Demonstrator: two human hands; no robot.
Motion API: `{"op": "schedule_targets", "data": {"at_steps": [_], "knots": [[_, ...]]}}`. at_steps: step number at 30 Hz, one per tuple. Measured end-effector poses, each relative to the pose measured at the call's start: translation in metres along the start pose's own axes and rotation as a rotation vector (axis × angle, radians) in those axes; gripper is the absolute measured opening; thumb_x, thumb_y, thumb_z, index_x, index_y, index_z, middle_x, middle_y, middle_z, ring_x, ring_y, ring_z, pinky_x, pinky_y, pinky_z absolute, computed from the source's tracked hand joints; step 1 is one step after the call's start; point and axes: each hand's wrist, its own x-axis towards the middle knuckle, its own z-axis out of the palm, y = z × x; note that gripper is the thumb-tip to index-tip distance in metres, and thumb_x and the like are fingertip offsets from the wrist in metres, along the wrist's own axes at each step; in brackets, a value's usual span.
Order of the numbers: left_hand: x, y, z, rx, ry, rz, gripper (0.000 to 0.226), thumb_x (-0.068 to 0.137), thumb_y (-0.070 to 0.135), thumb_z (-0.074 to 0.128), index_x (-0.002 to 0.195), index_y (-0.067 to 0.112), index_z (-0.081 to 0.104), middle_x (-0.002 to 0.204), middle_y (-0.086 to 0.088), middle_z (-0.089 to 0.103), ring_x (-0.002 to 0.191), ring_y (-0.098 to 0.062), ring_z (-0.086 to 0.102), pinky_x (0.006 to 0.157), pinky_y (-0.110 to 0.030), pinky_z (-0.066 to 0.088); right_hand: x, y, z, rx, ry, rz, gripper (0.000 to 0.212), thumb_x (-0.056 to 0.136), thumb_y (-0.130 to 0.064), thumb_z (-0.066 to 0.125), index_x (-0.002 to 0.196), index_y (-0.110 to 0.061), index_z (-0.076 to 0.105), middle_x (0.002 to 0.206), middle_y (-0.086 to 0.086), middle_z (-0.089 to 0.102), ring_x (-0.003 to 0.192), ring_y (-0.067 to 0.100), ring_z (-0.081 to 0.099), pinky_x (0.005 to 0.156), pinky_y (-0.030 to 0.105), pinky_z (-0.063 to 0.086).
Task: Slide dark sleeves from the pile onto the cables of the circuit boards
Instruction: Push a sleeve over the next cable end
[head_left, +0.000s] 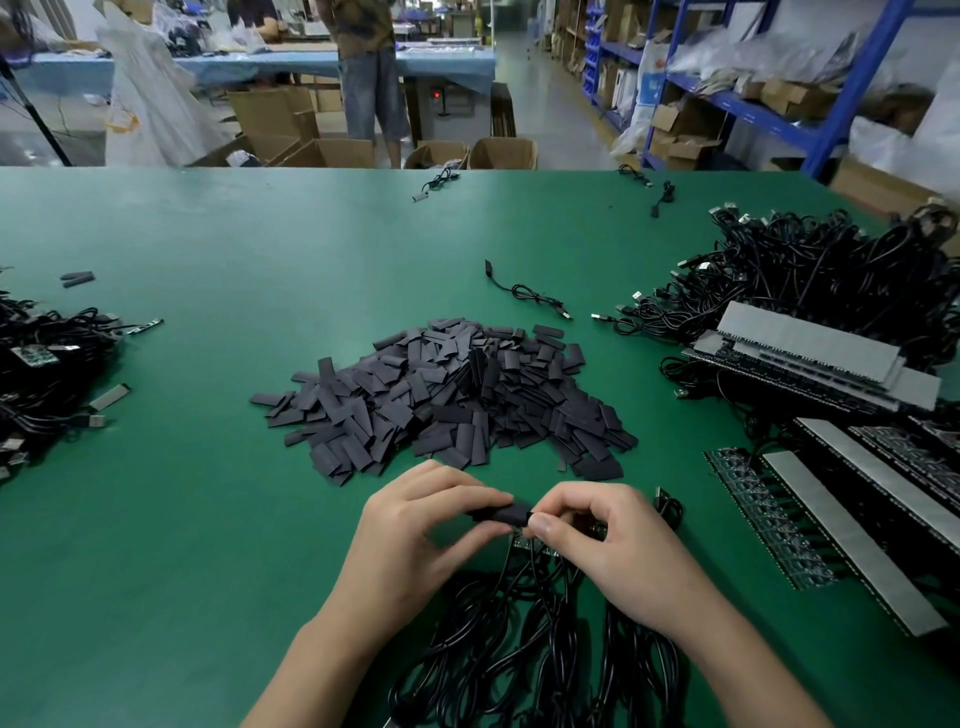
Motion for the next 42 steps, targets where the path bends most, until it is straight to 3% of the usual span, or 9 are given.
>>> {"op": "schedule_targets", "data": {"at_steps": [3, 5, 11, 15, 18, 26, 33, 38, 42], "knots": [[0.0, -0.001, 0.002, 0.0, 0.004, 0.013, 0.022, 0.09, 0.035, 0.076, 0.104, 0.018, 0.08, 0.098, 0.011, 0.071, 0.091, -0.007, 0.065, 0.079, -0.03, 0.055, 0.0, 0.0, -0.002, -0.003, -0.015, -0.003, 0.017, 0.097, -0.031, 0.069, 0.082, -0.035, 0.076, 0.074, -0.006, 0.07, 0.067, 0.016, 0.062, 0.068, 0.035, 0.048], [-0.001, 0.0, 0.003, 0.002, 0.002, 0.028, 0.021, 0.09, 0.034, 0.077, 0.104, 0.018, 0.08, 0.098, 0.011, 0.071, 0.091, -0.008, 0.065, 0.078, -0.03, 0.055, 0.0, 0.001, -0.003, -0.005, -0.026, -0.008, 0.016, 0.097, -0.032, 0.069, 0.083, -0.035, 0.076, 0.073, -0.006, 0.069, 0.064, 0.012, 0.059, 0.067, 0.035, 0.048], [0.0, 0.0, 0.004, 0.004, 0.016, 0.043, 0.021, 0.09, 0.034, 0.078, 0.105, 0.019, 0.08, 0.099, 0.013, 0.071, 0.091, -0.008, 0.065, 0.079, -0.028, 0.054, 0.001, 0.002, -0.001, -0.003, -0.021, -0.008, 0.016, 0.097, -0.032, 0.069, 0.083, -0.036, 0.076, 0.076, -0.005, 0.071, 0.073, 0.019, 0.065, 0.072, 0.037, 0.051], [0.0, 0.004, 0.004, -0.044, 0.128, -0.081, 0.033, 0.083, 0.038, 0.081, 0.112, 0.021, 0.078, 0.103, 0.014, 0.071, 0.091, -0.007, 0.065, 0.079, -0.019, 0.05, 0.003, 0.006, -0.003, 0.037, 0.006, 0.004, 0.016, 0.098, -0.034, 0.068, 0.085, -0.036, 0.077, 0.072, -0.009, 0.068, 0.066, 0.01, 0.06, 0.066, 0.032, 0.048], [0.0, 0.004, 0.003, -0.058, 0.203, -0.122, 0.029, 0.081, 0.032, 0.081, 0.108, 0.022, 0.079, 0.099, 0.014, 0.072, 0.085, -0.007, 0.065, 0.075, -0.016, 0.049, 0.004, 0.009, -0.004, 0.078, 0.017, 0.018, 0.015, 0.099, -0.034, 0.067, 0.088, -0.033, 0.077, 0.066, -0.01, 0.061, 0.063, 0.006, 0.051, 0.064, 0.031, 0.041], [0.001, 0.006, 0.008, -0.045, 0.227, -0.101, 0.026, 0.084, 0.027, 0.079, 0.106, 0.013, 0.081, 0.095, 0.01, 0.074, 0.083, -0.01, 0.067, 0.074, -0.02, 0.053, 0.005, 0.009, 0.001, 0.085, 0.06, 0.017, 0.016, 0.098, -0.034, 0.068, 0.086, -0.037, 0.077, 0.063, -0.012, 0.061, 0.061, 0.001, 0.053, 0.06, 0.015, 0.041], [0.002, 0.012, 0.011, -0.089, 0.203, -0.162, 0.035, 0.082, 0.017, 0.079, 0.117, 0.017, 0.077, 0.098, 0.009, 0.074, 0.085, -0.005, 0.067, 0.078, -0.019, 0.053, 0.004, 0.007, 0.005, 0.107, 0.109, 0.024, 0.016, 0.096, -0.034, 0.07, 0.083, -0.028, 0.077, 0.062, -0.009, 0.062, 0.061, 0.002, 0.054, 0.061, 0.016, 0.043], [0.003, 0.017, 0.01, -0.261, 0.238, -0.336, 0.024, 0.084, 0.027, 0.076, 0.108, 0.03, 0.08, 0.096, 0.018, 0.078, 0.087, -0.003, 0.073, 0.08, -0.015, 0.053, 0.003, 0.005, 0.008, 0.092, 0.133, 0.02, 0.016, 0.095, -0.032, 0.072, 0.081, -0.027, 0.077, 0.062, -0.012, 0.063, 0.059, -0.001, 0.054, 0.06, 0.014, 0.043], [0.006, 0.019, 0.011, -0.505, 0.252, -0.52, 0.018, 0.078, 0.032, 0.076, 0.093, 0.04, 0.083, 0.083, 0.007, 0.079, 0.075, -0.009, 0.074, 0.073, -0.018, 0.055, 0.003, 0.003, 0.01, 0.017, 0.159, -0.028, 0.015, 0.094, -0.03, 0.074, 0.079, -0.033, 0.076, 0.067, -0.015, 0.069, 0.062, -0.004, 0.061, 0.062, 0.008, 0.043]]}}
